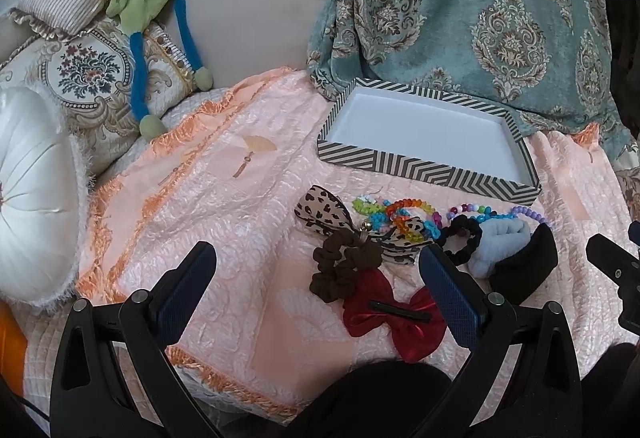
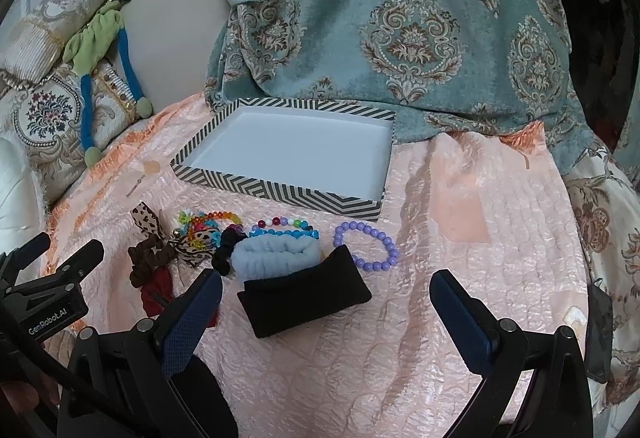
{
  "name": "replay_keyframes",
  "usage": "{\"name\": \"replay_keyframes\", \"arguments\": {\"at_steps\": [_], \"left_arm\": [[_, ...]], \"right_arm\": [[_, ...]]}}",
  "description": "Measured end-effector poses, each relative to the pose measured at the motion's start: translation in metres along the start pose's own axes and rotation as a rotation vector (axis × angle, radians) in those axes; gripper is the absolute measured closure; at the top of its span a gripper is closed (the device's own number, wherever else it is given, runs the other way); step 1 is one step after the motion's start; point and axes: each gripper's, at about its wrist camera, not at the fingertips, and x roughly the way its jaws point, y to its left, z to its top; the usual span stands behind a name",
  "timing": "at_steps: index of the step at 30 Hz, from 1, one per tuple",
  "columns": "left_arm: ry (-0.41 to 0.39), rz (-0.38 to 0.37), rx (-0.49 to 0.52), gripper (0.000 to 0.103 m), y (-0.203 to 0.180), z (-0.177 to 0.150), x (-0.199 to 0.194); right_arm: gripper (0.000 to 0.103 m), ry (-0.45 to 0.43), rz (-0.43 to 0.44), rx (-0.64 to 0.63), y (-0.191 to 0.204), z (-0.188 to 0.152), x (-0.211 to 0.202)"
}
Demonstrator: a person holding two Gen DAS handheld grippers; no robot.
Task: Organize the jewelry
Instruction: 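Move both tools over the pile of bows and scrunchies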
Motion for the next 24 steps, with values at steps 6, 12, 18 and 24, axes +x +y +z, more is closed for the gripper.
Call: {"name": "replay_keyframes", "arguments": {"at_steps": [6,12,18,24], "left_arm": [[-0.001,0.006,-0.002,0.001,0.0015,-0.0003,0.0004],[0.005,0.008,0.001,0.001,0.0023,0.0,0.0025],[0.006,0.009,-0.002,0.001,0.0023,0.0003,0.0032],[0.014,0.006,-0.002,0.001,0.0027,0.0001,0.0048]], "right_arm": [[0.0,-0.001,0.003,-0.007,0.0011,-0.0011,0.0013],[0.0,-0.003,0.014,-0.005,0.0004,-0.0019,0.0021],[0.0,-0.01,0.033,-0.004,0.0,-0.002,0.0019],[0.0,-0.009,0.028,-0.003,-0.0015,-0.0023,0.0025]]}}
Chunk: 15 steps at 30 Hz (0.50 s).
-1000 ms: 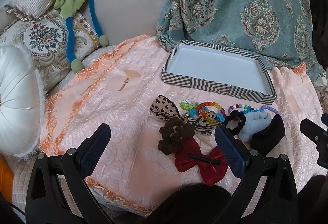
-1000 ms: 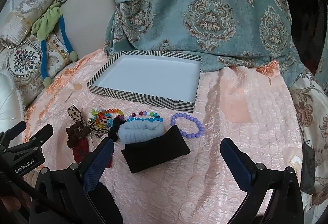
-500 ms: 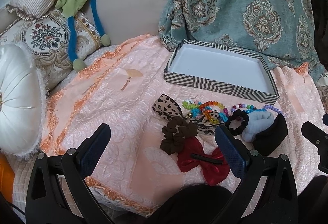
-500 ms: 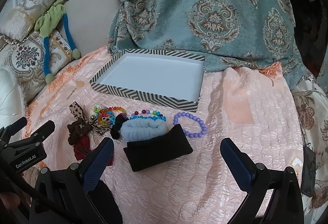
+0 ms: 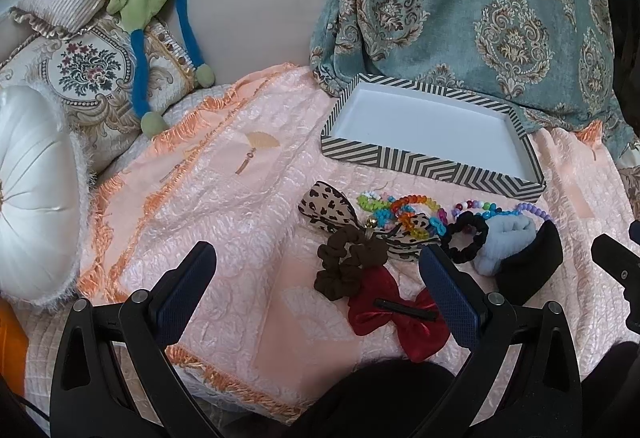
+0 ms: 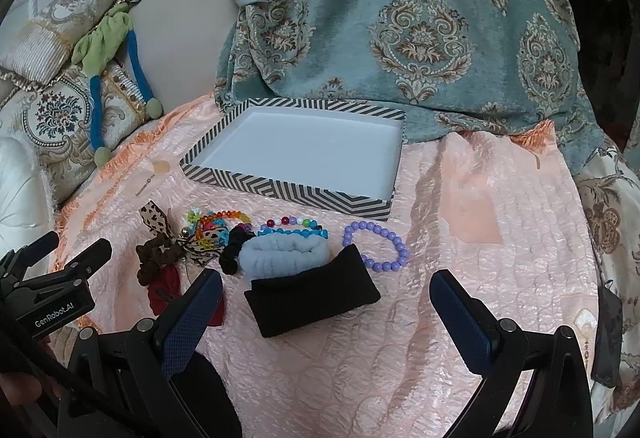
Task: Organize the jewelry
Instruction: 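Move both tools over the pile of bows and scrunchies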
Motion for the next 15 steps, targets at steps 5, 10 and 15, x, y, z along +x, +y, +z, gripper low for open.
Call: {"name": "replay_keyframes", "arguments": {"at_steps": [5,10,15], "left_arm": [[0.021,-0.021,-0.014,0.001,0.005,0.001,0.003],[0.052,-0.052,-0.082,0.001,0.025,0.006,0.008],[0.077,-0.072,-0.131,0.001,0.04,0.009,0.013]], "right_arm": [[0.0,0.002,0.001,-0.002,-0.005,0.0,0.0],[0.0,0.023,0.009,0.016,-0.015,-0.001,0.004],[0.008,0.047,0.024,0.017,-0.021,-0.004,0.012]]}}
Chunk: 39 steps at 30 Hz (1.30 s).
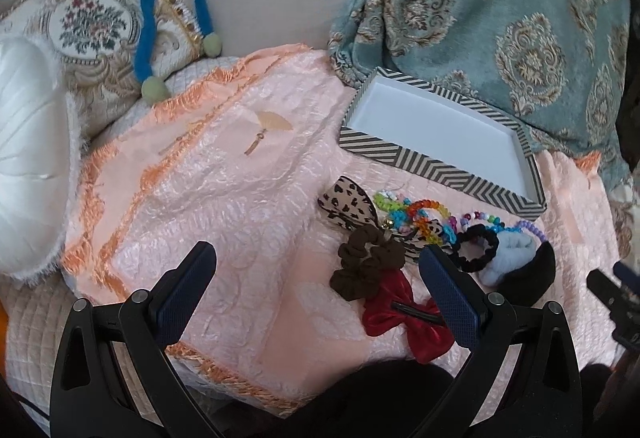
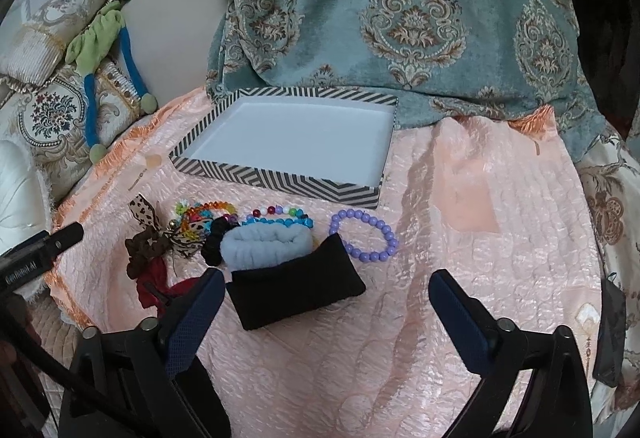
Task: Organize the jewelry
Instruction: 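Move both tools over the pile of bows and scrunchies, then grasp the red bow with the left tool while the right tool grasps the black velvet pouch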
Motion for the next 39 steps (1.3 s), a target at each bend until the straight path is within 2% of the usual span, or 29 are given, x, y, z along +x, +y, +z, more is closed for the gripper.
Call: {"name": "replay_keyframes", "arguments": {"at_steps": [7,12,18,22,27,34,37,38,39], "left_arm": [[0.08,-0.064,-0.078,0.001,0.011,0.004,0.021],[0.13,-0.098,-0.02,0.001,-0.002,-0.006,0.035],[0.206,-0.177,0.036,0.001,-0.019,-0.02,0.042],[0.227,-0.16,0.082,0.001,-0.033,-0.027,0.046],[0.253,-0.151,0.078,0.001,-0.036,-0.032,0.057],[0.28,-0.158,0.124,0.001,-0.053,-0.034,0.065],[0.296,-0.156,0.139,0.001,-0.058,-0.037,0.073],[0.303,-0.161,0.138,0.001,-0.058,-0.037,0.075],[0.307,-0.172,0.135,0.007,-0.059,-0.038,0.077]], "right_arm": [[0.019,0.046,0.081,-0.004,0.002,-0.007,0.015],[0.026,0.086,0.138,-0.013,0.005,-0.013,0.027],[0.026,0.1,0.119,-0.021,0.001,-0.017,0.035],[0.026,0.118,0.109,0.015,-0.013,-0.018,0.039],[0.026,0.107,0.109,0.064,-0.031,-0.016,0.038],[0.026,0.126,0.144,0.074,-0.037,-0.013,0.058],[0.028,0.134,0.185,0.11,-0.043,-0.01,0.071],[0.042,0.129,0.194,0.117,-0.043,-0.01,0.074],[0.061,0.121,0.224,0.123,-0.043,-0.01,0.077]]}}
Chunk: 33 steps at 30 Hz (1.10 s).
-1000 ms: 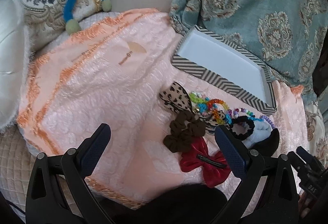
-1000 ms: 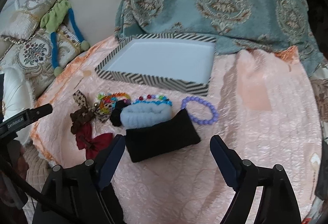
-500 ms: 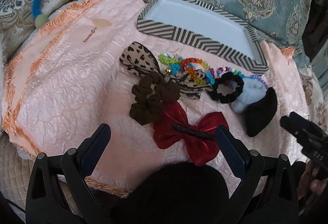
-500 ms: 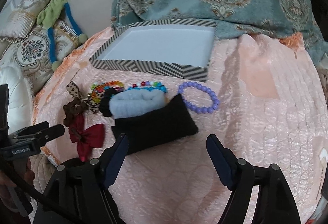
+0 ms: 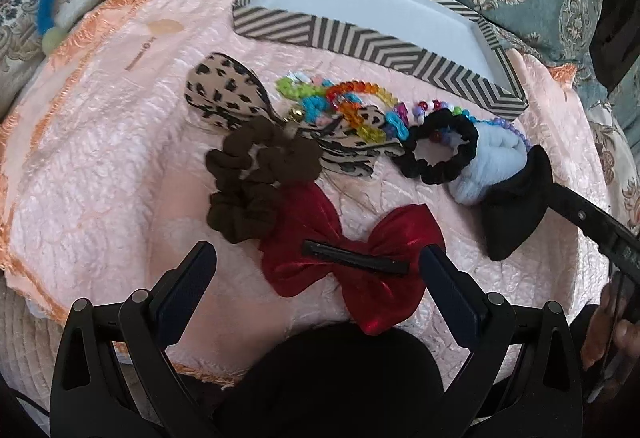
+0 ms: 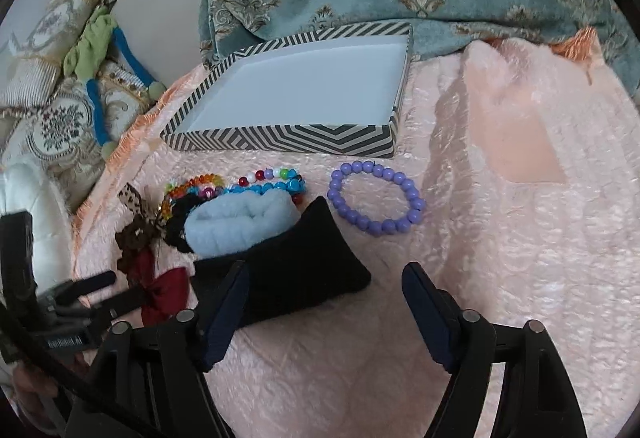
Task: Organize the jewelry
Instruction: 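Grasp the red bow with the left tool while the right tool grasps the black velvet pouch, then carry the red bow and black pouch over the white striped tray with both tools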
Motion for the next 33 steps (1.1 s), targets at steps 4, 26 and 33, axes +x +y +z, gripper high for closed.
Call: {"name": "replay_keyframes", "arguments": {"at_steps": [4,26,33], "left_arm": [[0.029,-0.065,-0.009,0.033,0.0,-0.001,0.011],[-0.134,-0.124,0.029,0.066,0.003,-0.014,-0.065],[-0.121,-0.115,0.025,0.066,0.0,-0.014,-0.062]], "right_arm": [[0.081,-0.006,0.007,0.009,0.0,-0.004,0.005],[0.054,-0.07,0.002,0.003,0.008,-0.003,-0.03],[0.063,0.021,0.013,-0.068,0.01,0.004,0.016]]}}
